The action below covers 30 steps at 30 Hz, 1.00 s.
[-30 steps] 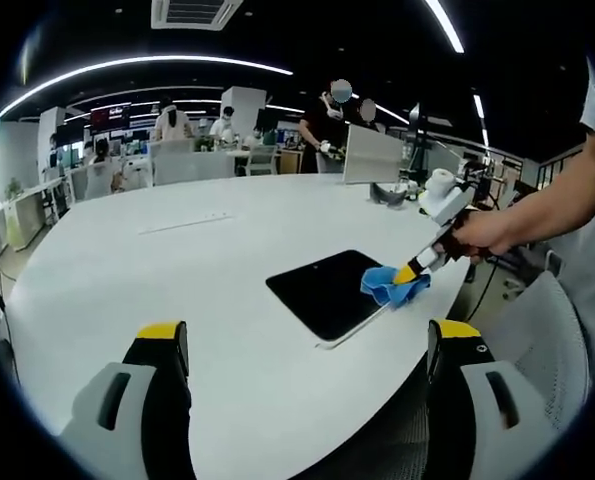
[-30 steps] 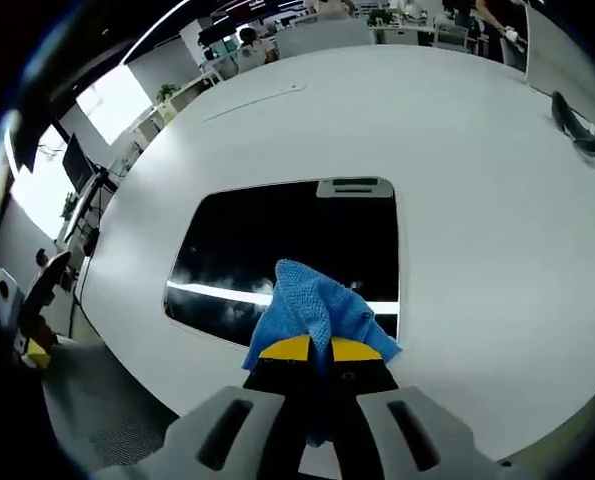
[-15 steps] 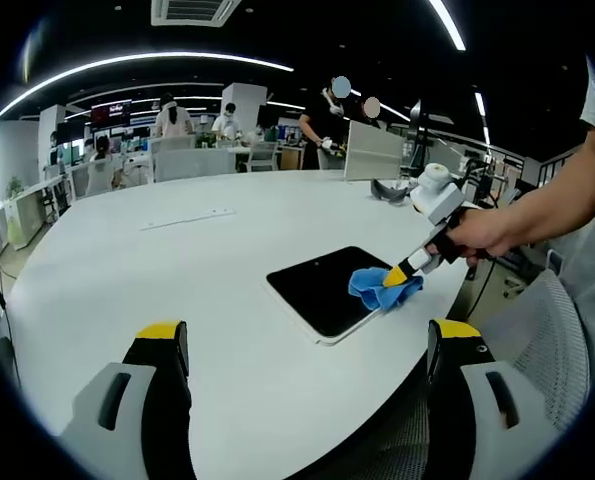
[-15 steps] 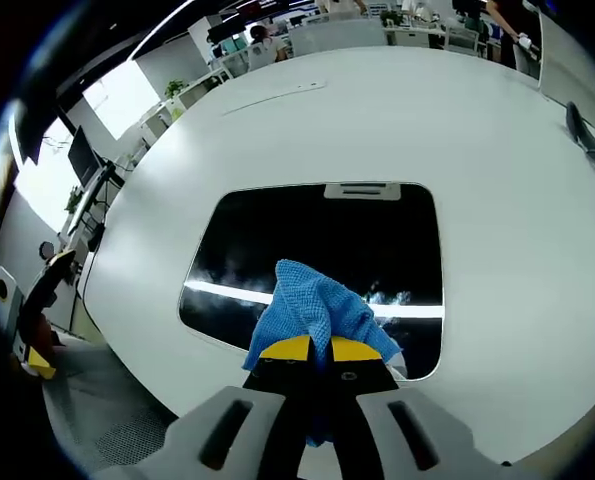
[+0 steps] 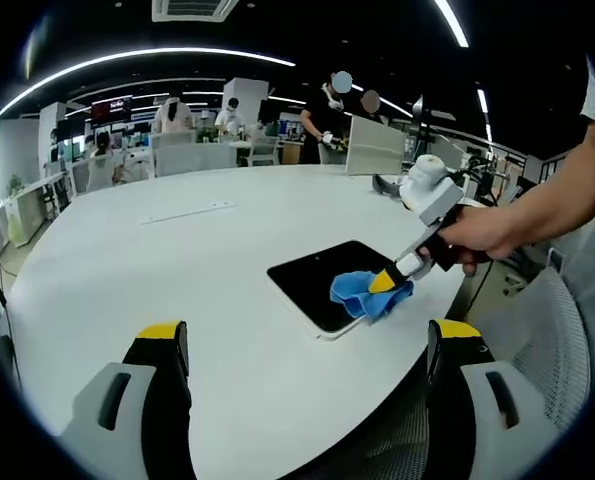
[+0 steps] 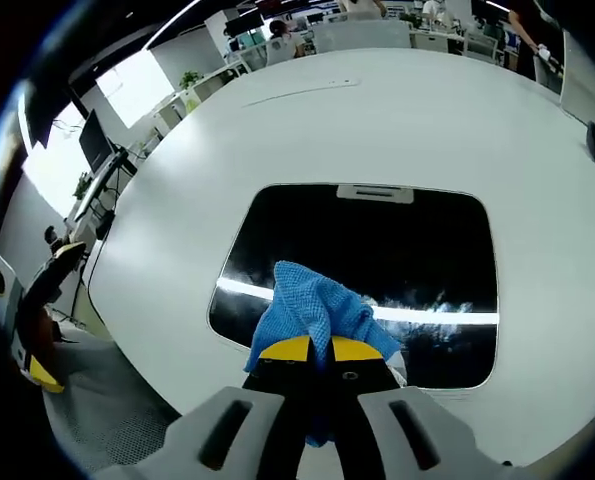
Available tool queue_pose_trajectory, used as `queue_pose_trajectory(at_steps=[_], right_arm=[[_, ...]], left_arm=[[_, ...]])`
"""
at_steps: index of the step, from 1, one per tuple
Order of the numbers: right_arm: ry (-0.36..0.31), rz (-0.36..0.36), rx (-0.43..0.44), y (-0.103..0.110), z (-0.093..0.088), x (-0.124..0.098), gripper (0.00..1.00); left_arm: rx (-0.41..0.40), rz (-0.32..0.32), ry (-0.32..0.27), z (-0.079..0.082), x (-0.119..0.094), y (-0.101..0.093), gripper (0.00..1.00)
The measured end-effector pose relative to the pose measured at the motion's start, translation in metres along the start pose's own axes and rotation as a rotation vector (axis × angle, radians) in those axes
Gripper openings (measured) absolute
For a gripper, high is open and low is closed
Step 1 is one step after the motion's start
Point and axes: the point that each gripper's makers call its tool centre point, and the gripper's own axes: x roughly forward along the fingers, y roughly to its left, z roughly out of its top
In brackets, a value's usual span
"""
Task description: Wipe the mirror surface with the cleaning cloth until all visible marks leave the cleaned area.
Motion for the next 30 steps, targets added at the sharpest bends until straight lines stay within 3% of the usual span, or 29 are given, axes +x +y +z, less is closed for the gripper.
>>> queue_pose_trajectory(at_steps=[3, 6, 10, 14, 20, 23, 30], right_arm=[[0.0, 0.022, -0.003, 0.011, 0.0, 0.004, 0.0], [0.002, 0.018, -0.064, 0.025, 0.002, 0.008, 0.0], [0.017, 0.035, -0.044, 0.042, 0.005, 0.014, 0.0], [0.03, 0.045, -0.069, 0.057, 0.006, 0.019, 0.0], [0.026, 0.039, -0.08, 0.06, 0.009, 0.022, 0.0], [0.021, 0.046, -0.07, 0.059, 0.009, 0.021, 0.0], [0.025, 0.045, -0.08, 0.06, 0.009, 0.022, 0.0]], left_arm=[[0.0, -0.008, 0.009, -0.002, 0.001, -0.001, 0.99], [0.0, -0.013, 0.005, -0.002, 0.001, -0.001, 0.99], [0.003, -0.009, 0.014, -0.003, 0.001, -0.001, 0.99], [0.019, 0.024, -0.007, 0.001, -0.001, 0.004, 0.99], [0.047, 0.054, -0.015, 0.001, -0.001, 0.005, 0.99], [0.072, 0.031, -0.011, 0.0, 0.001, -0.002, 0.99], [0.007, -0.019, 0.007, -0.003, 0.002, -0.006, 0.99]])
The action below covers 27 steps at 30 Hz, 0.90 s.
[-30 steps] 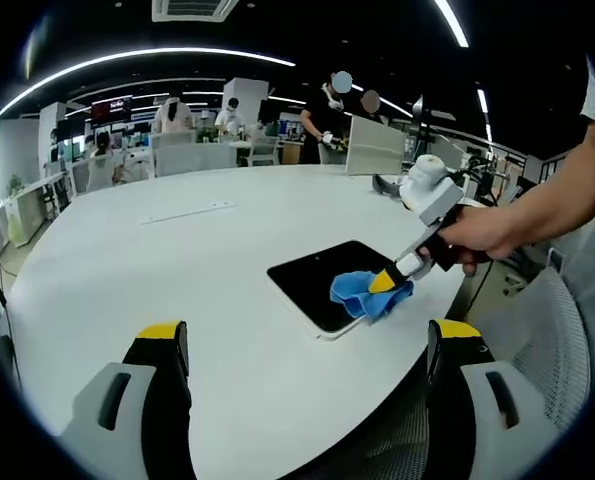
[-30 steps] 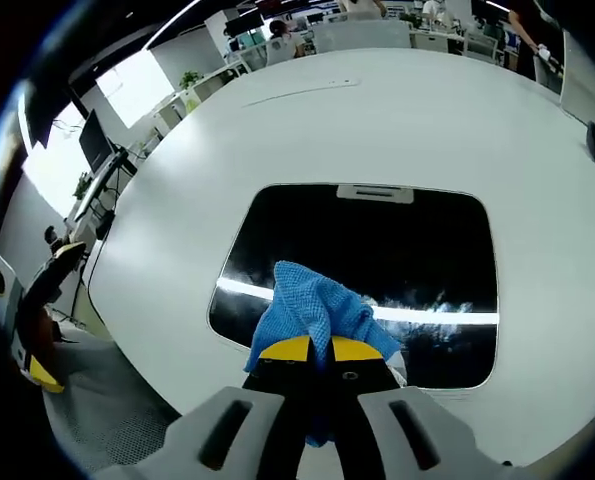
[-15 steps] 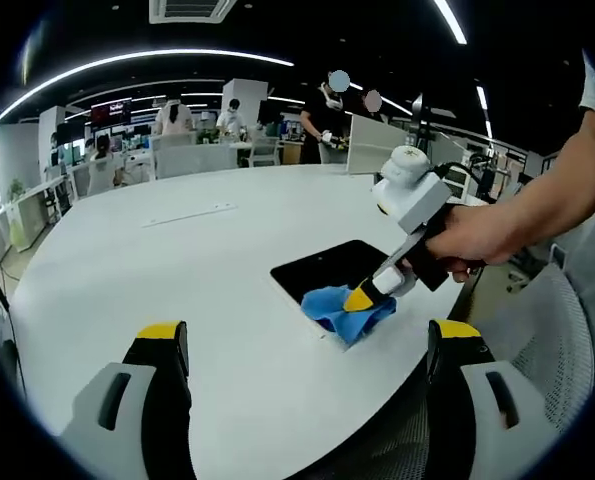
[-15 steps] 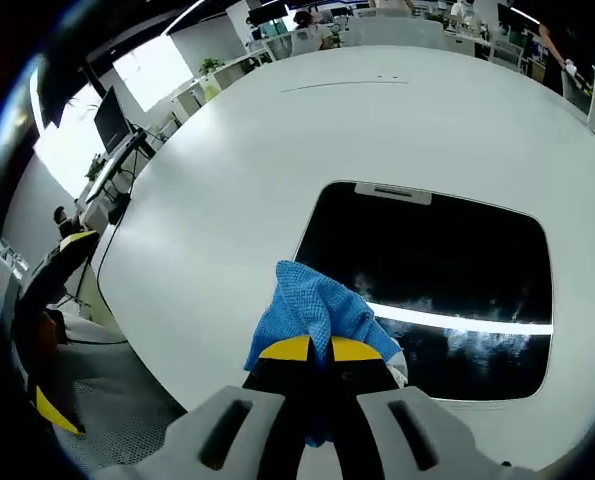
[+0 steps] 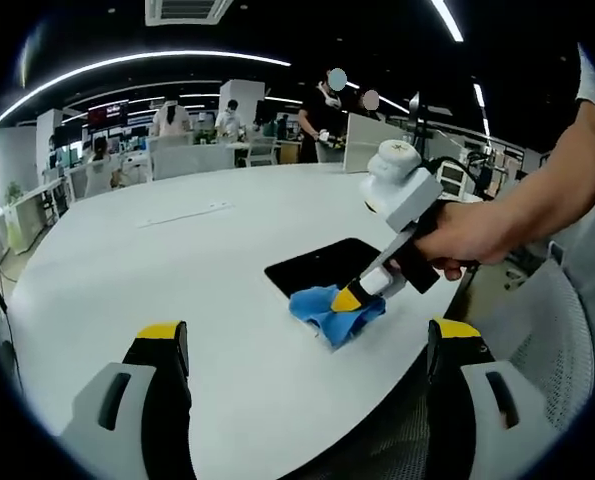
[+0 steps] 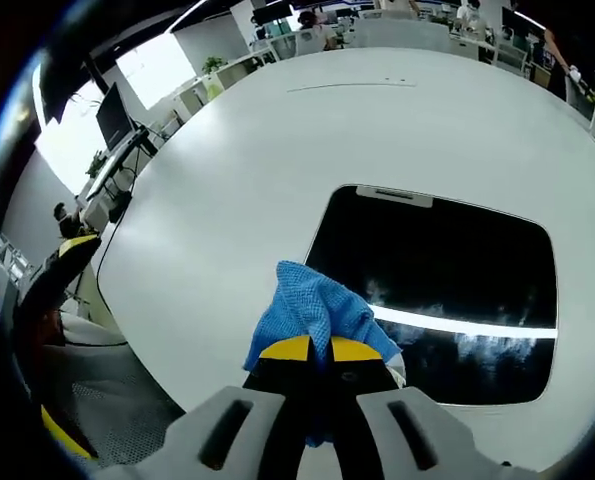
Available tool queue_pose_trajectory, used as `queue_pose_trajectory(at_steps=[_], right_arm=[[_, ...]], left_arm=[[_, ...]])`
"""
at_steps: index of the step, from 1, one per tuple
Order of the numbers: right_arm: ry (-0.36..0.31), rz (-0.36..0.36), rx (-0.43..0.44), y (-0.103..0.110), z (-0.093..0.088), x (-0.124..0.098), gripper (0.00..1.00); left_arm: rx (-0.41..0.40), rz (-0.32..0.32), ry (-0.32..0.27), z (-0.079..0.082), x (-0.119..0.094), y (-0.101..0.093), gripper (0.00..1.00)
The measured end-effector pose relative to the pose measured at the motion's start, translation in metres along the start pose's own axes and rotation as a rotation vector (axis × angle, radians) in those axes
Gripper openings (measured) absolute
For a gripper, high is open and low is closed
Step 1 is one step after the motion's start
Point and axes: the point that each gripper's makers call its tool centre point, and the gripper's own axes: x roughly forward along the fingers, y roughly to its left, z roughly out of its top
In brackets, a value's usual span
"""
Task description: Wipe the mirror surface with the cleaning cloth until all visible marks leave the cleaned area.
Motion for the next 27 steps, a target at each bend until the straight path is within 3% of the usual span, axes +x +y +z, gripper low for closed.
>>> queue_pose_trajectory(at_steps=[4, 11, 27], right_arm=[[0.004, -0.001, -0.005, -0.001, 0.002, 0.001, 0.0], [0.0, -0.008, -0.018, -0.003, 0.006, 0.003, 0.0], [-0.004, -0.027, -0.033, -0.016, 0.029, 0.014, 0.0]], left_arm=[[-0.038, -0.019, -0.002, 0.0, 0.0, 0.0, 0.99], [-0.029, 0.007, -0.03, 0.006, -0.004, 0.003, 0.99], [-0.03, -0.006, -0.012, 0.003, -0.001, 0.001, 0.99]])
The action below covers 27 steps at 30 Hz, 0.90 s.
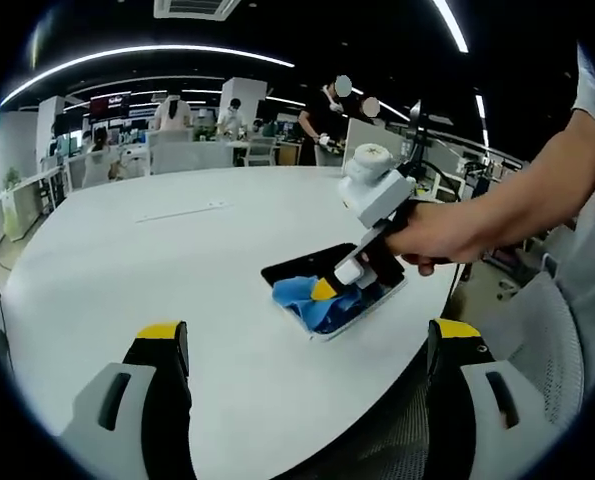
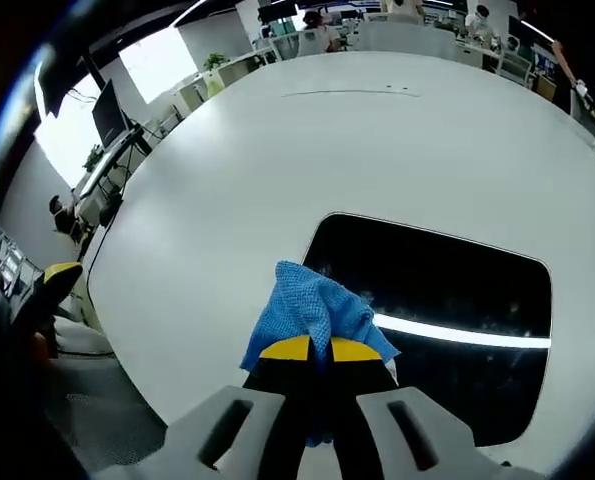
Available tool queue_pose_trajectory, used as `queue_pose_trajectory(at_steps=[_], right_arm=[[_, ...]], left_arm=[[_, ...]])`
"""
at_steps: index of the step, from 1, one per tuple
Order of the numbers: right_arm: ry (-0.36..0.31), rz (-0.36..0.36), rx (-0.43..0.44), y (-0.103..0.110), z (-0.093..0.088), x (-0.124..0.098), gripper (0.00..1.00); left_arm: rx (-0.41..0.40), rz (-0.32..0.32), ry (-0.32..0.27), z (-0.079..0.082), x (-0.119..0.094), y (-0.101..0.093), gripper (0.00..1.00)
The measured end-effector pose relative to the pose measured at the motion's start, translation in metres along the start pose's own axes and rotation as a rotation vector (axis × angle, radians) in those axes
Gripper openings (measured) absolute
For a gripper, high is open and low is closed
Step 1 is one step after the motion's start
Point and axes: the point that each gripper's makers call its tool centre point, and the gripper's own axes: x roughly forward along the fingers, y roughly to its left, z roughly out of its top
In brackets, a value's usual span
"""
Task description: Wipe the mirror surface with the cleaning cloth until all visible marks leave the cleaned area.
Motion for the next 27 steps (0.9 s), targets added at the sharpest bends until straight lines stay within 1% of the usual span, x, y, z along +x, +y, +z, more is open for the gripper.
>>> queue_pose_trajectory(at_steps=[8, 17, 27], right_arm=[[-0.005, -0.009, -0.015, -0.005, 0.012, 0.006, 0.0], [-0.006, -0.026, -0.021, -0.016, 0.032, 0.018, 0.0], [-0.009, -0.038, -0.053, -0.02, 0.043, 0.021, 0.0]], left_arm=[[0.005, -0.004, 0.005, -0.001, 0.001, 0.0, 0.99], [0.001, -0.001, 0.006, -0.002, 0.001, 0.001, 0.99], [0.004, 0.033, 0.017, -0.005, 0.002, 0.007, 0.99]])
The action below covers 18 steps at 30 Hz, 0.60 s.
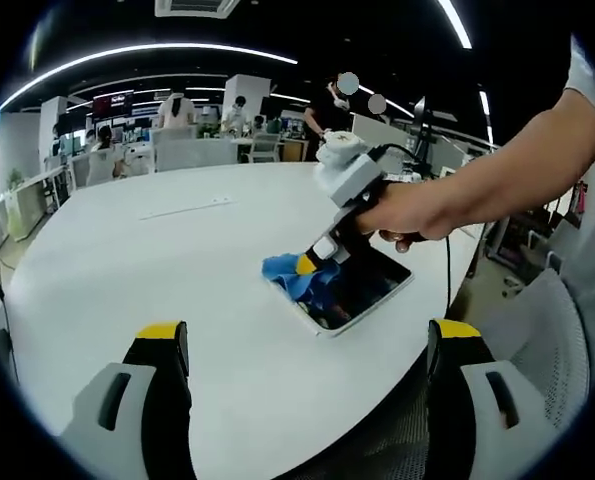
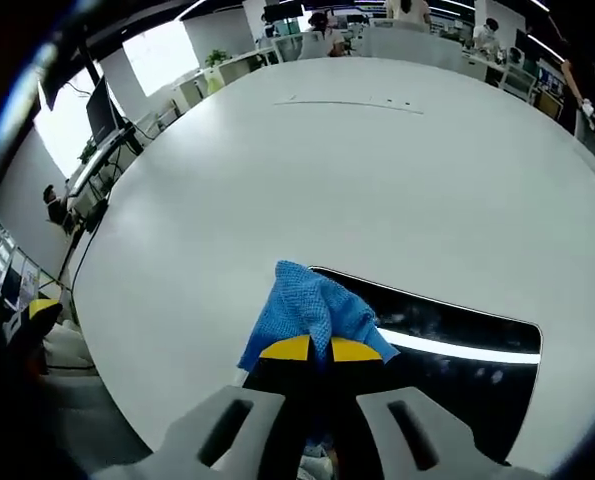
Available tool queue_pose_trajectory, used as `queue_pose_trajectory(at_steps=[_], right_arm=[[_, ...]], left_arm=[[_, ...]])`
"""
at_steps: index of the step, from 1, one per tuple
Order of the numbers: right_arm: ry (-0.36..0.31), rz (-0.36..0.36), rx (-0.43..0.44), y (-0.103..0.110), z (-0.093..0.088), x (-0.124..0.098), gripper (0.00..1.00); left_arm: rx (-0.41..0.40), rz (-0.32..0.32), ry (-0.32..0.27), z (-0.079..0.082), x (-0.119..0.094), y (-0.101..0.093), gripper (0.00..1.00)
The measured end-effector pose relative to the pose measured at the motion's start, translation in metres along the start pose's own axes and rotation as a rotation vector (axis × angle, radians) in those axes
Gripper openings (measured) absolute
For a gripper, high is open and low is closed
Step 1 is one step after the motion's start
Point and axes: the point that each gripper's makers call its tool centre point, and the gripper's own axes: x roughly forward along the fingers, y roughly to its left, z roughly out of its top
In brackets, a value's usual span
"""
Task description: Wipe the mirror surface with the cleaning cloth until all visible marks leave the cleaned area.
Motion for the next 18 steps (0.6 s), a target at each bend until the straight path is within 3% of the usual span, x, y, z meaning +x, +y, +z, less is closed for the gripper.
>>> queue_pose_trajectory(at_steps=[4, 15, 18], right_arm=[[0.004, -0.002, -0.006, -0.002, 0.006, 0.003, 0.0], [0.001, -0.005, -0.021, -0.012, 0.024, 0.015, 0.0], [0.002, -0.006, -0.02, -0.014, 0.026, 0.017, 0.0]], left_arm=[[0.044, 0.034, -0.039, 0.006, -0.002, 0.005, 0.99], [0.061, 0.047, -0.009, 0.001, 0.0, 0.005, 0.99], [0.047, 0.025, -0.014, 0.002, 0.0, 0.001, 0.99]])
